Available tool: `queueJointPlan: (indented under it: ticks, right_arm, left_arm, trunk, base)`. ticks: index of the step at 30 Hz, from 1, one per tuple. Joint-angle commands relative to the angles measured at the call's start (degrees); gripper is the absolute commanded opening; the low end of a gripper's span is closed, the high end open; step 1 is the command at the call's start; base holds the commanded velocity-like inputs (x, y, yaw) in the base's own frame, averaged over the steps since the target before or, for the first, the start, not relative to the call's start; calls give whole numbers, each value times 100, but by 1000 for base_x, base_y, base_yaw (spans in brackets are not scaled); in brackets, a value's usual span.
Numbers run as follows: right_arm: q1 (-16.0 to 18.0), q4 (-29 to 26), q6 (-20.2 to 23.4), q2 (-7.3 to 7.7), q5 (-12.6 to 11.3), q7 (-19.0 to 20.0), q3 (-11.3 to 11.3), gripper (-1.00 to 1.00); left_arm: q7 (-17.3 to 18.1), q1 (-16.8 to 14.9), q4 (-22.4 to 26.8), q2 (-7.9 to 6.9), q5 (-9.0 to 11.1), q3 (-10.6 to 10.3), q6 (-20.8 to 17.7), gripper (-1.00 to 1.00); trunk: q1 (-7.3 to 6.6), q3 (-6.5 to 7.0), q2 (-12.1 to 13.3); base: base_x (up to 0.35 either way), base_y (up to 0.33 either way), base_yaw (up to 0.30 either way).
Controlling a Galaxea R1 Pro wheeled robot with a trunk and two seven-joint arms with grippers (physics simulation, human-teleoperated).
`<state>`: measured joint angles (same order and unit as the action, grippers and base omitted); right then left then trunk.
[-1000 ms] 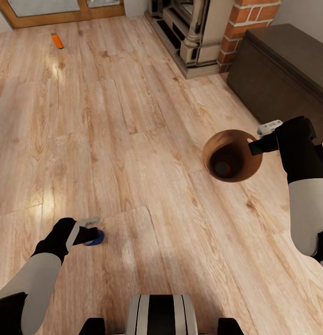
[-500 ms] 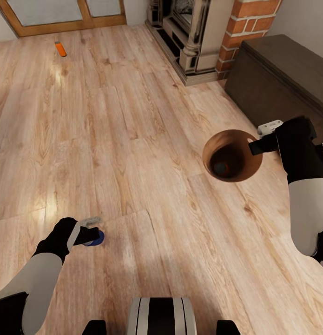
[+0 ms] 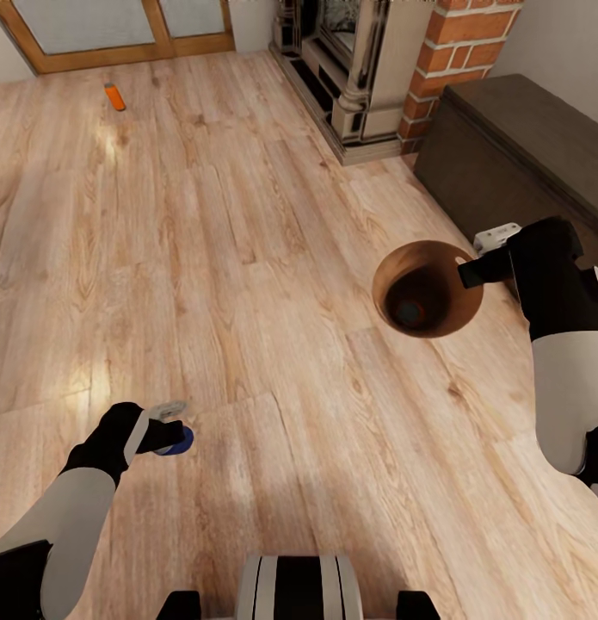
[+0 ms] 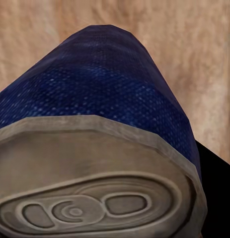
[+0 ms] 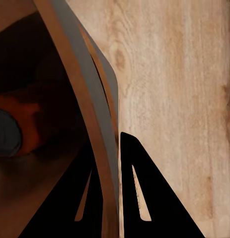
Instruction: Put the three can of soda from the living room inside the tash can in the kitchen.
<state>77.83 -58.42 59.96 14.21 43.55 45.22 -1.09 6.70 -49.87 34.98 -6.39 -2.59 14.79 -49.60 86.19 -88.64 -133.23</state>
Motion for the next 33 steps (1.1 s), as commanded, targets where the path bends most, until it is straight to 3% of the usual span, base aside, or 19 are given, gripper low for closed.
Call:
queueJointPlan:
  ticks: [1,2,9,10,15,17,20,21,22,26,33]
  right_arm:
    - [-7,-3,4,-40,-38,29,-8,-100]
    - [-26,-9,4,-171,-67,30,-18,-100]
    - [-152,-10,4,-310,-100,32,-23,-100]
    - [-227,-8,4,-412,-106,45,-39,-100]
    - [-293,-4,4,-552,-110,54,-66,-100]
    - [-354,-4,4,-610,-111,57,-72,-100]
    - [-449,7,4,-663,-116,129,-79,-100]
    - [-461,10,4,-667,-117,153,-80,-100]
    - [-491,18,4,-687,-118,256,-91,-100]
    - [-509,41,4,-701,-118,402,-107,-100]
    - [-639,105,4,-718,-118,757,-112,-100]
  left_arm:
    - [13,0,0,-4,1,-4,-7,-100]
    - [48,-14,11,-4,7,-4,-117,-100]
    - [164,-70,208,-19,40,-5,-591,-100]
    - [361,-239,306,-85,46,-14,-728,-100]
    - [792,-511,424,-277,44,-19,-1034,-100]
    - [1164,-660,508,-432,45,-19,-1040,-100]
    - [2092,-962,542,-745,29,-19,-1040,-100]
    - [2227,-1005,544,-777,26,-21,-1040,-100]
    - [2625,-1158,552,-877,18,-25,-1040,-100]
    - [3123,-1318,599,-1054,14,-28,-1040,-100]
    - [4117,-1443,683,-1171,10,-96,-1040,-100]
  trunk:
    - [-23,19,41]
    - [-45,37,82]
    - [-198,162,362]
    - [-220,180,402]
    - [-330,270,603]
    - [-374,306,683]
    - [-440,360,803]
    - [-462,378,844]
    - [-484,396,884]
    - [-572,468,1044]
    - [-726,593,1325]
  base:
    - [0,0,0]
    - [0,0,0]
    - [0,0,0]
    - [0,0,0]
    - [0,0,0]
    - [0,0,0]
    - [0,0,0]
    - [0,0,0]
    - [0,0,0]
    - [0,0,0]
    - [0,0,0]
